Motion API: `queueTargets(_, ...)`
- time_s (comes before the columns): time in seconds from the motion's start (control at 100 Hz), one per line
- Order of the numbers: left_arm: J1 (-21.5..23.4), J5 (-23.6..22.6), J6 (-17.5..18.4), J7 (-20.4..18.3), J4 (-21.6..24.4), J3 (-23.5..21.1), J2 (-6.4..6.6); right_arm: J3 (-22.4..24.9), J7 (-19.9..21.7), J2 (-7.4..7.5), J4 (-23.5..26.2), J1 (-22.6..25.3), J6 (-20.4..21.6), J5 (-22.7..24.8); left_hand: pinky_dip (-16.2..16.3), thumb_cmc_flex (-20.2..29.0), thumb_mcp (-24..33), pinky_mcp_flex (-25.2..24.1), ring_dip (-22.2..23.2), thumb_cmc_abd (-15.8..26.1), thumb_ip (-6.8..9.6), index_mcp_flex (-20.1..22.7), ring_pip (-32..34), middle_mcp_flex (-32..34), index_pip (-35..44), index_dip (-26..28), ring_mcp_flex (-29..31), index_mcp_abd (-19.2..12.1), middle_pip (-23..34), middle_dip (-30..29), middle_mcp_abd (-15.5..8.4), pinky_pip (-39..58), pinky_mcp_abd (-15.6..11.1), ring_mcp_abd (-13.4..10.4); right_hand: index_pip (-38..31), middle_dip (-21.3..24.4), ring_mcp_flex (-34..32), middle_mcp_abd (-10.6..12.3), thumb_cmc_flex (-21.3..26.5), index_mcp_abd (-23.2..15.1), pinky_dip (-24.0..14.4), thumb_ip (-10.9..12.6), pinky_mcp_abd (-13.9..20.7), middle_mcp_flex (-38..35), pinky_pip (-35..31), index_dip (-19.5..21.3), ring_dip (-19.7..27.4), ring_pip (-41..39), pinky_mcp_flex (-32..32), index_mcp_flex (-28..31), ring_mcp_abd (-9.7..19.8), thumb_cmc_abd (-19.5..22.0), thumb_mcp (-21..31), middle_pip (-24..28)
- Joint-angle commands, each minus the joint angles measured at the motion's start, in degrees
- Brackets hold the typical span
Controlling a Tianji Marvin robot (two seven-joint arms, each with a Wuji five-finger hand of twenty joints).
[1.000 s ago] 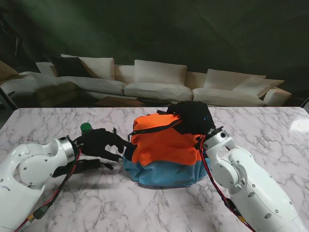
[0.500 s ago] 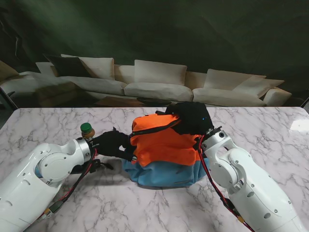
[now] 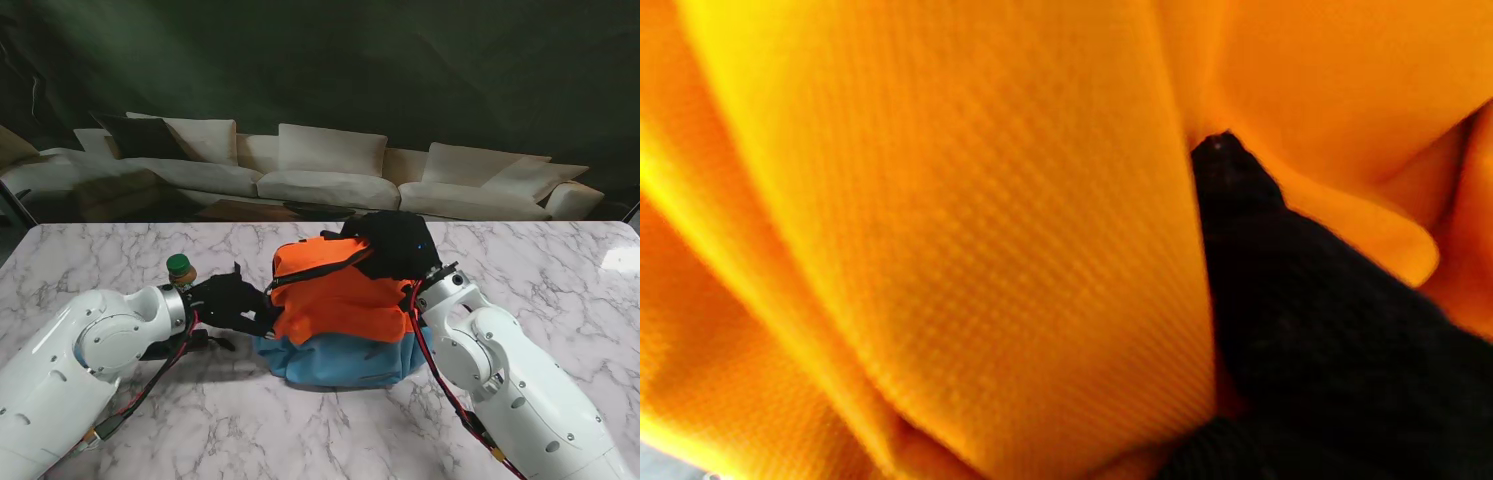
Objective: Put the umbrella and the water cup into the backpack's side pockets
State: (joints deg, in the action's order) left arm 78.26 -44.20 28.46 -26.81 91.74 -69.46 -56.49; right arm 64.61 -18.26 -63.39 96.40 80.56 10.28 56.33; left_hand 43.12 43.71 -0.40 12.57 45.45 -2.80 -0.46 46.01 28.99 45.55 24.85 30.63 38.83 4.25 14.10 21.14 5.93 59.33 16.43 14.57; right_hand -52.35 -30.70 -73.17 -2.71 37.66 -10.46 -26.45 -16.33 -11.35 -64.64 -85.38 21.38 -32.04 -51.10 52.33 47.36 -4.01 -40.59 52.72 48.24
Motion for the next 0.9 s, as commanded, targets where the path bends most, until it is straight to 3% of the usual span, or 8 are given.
queueTargets(0.0, 1.01, 2.2, -0.55, -0.68, -0.33, -1.18, 0.24, -0.08, 0.15, -0.17, -0.01, 0.25, -0.26, 0.18, -0.71, 0.54, -1.43, -0.08, 0.9, 2.61, -0.95, 3.7, 2.41, 2.67, 5.22, 2.45, 1.17, 1.17, 2.16, 2.01, 1.87, 2.22, 0.54, 0.81, -7.41, -0.1, -2.23, 1.71, 7.39, -9.33, -0.5, 3.28, 2.28, 0.39, 0.03, 3.44, -0.14, 0.22, 0.24, 3.21, 4.0, 9.78, 5.58, 0.98)
queueTargets(0.18, 2.65, 1.52, -0.41, -1.62, 1.04, -4.37, 0.4, -0.32, 0.14, -0.17, -0.12, 0.03, -0.34, 0.24, -1.0, 0.79, -1.43, -0.08, 1.56, 2.17, -0.9, 4.87, 5.12, 5.68, 12.48, 4.79, 2.72, 2.28, 5.14, 5.22, 2.7, 2.67, 1.31, 1.67, -7.42, -0.09, -2.19, 1.72, 7.46, -9.27, -0.47, 3.28, 2.15, 0.49, 0.2, 3.47, -0.09, 0.53, 0.14, 3.14, 3.99, 9.87, 5.48, 0.89)
queueTargets(0.26, 3.13, 2.61, -0.69, -1.13, 1.22, -4.64, 0.24, -0.58, 0.17, -0.19, -0.26, -0.17, -0.42, 0.15, -1.47, 0.76, -1.34, -0.51, 0.09, 1.9, -0.86, 2.28, 3.23, 3.56, 7.8, 1.62, 1.65, 1.48, 2.82, 4.15, 2.19, 1.95, 1.13, 1.27, -7.4, -0.07, -2.21, 1.68, 7.48, -9.23, -0.45, 3.28, 2.09, 0.54, 0.27, 3.49, -0.08, 0.68, 0.09, 3.05, 3.88, 9.94, 5.39, 0.83)
queueTargets(0.37, 2.55, 4.2, -0.58, 0.06, 0.64, -3.02, -0.01, -1.07, 0.37, -0.22, -0.58, -0.53, -0.48, -0.07, -1.77, 0.83, -1.32, -0.58, -2.71, 1.73, -0.83, -0.9, -0.17, 0.37, 1.13, -2.0, 1.22, -0.6, -0.82, 0.42, -2.17, 1.51, 0.83, 0.32, -7.47, -0.07, -2.24, 1.67, 7.54, -9.19, -0.44, 3.3, 2.03, 0.61, 0.37, 3.56, -0.09, 0.84, 0.0, 2.92, 3.85, 10.01, 5.28, 0.77)
queueTargets(0.52, 0.2, 5.69, -0.93, 0.38, -0.5, 1.27, -0.15, -1.55, 0.41, -0.27, -0.88, -0.82, -0.54, -0.35, -2.44, 1.06, -1.37, -1.33, -5.18, 2.06, -0.86, -10.37, -3.93, -9.67, -9.66, -6.53, -1.72, -5.48, -5.44, -4.52, -3.87, 0.04, -0.12, -0.24, -7.46, -0.05, -2.2, 1.59, 7.58, -9.23, -0.44, 3.32, 1.99, 0.67, 0.42, 3.57, -0.11, 0.99, -0.02, 2.91, 3.87, 10.08, 5.23, 0.69)
queueTargets(0.62, -0.12, 6.4, -1.07, 2.25, -0.34, 2.53, -0.57, -1.52, 0.44, -0.26, -0.82, -0.75, -0.56, -0.32, -2.56, 1.02, -1.45, -1.57, -5.65, 2.04, -0.87, -13.97, -4.91, -13.58, -13.28, -8.29, -3.11, -6.62, -6.27, -5.54, -3.52, -0.4, -0.41, -0.44, -7.46, -0.01, -2.08, 1.79, 7.64, -9.22, -0.39, 3.33, 1.9, 0.78, 0.61, 3.59, -0.03, 1.3, -0.26, 2.88, 3.79, 10.17, 5.18, 0.59)
queueTargets(0.7, 0.94, 6.09, -0.66, 4.81, 0.8, 1.7, -1.07, -1.29, 0.35, -0.28, -0.63, -0.55, -0.6, -0.35, -2.72, 0.81, -1.48, -1.84, -5.72, 1.97, -0.85, -14.82, -5.15, -14.44, -14.1, -8.67, -3.72, -5.83, -6.29, -5.69, -1.28, -0.81, -0.5, -0.41, -7.43, -0.03, -2.17, 1.84, 7.69, -9.21, -0.37, 3.31, 1.81, 0.83, 0.72, 3.6, 0.0, 1.49, -0.33, 2.88, 3.69, 10.21, 5.07, 0.53)
queueTargets(0.89, 6.38, 2.88, 3.47, 9.26, 6.22, -6.38, -1.63, -1.18, 0.29, -0.34, -0.09, -0.43, -0.71, -0.48, -3.15, 0.73, -1.29, 0.23, -5.27, 1.48, -0.69, -11.53, -4.03, -9.56, -12.31, -7.46, -2.27, -2.28, -4.21, -4.34, 1.72, -0.89, -1.92, -0.12, -7.42, -0.21, -2.18, 1.89, 7.77, -9.16, -0.46, 3.35, 1.38, 1.09, 0.76, 3.75, -0.04, 1.92, -1.11, 2.53, 3.51, 10.61, 4.81, 0.48)
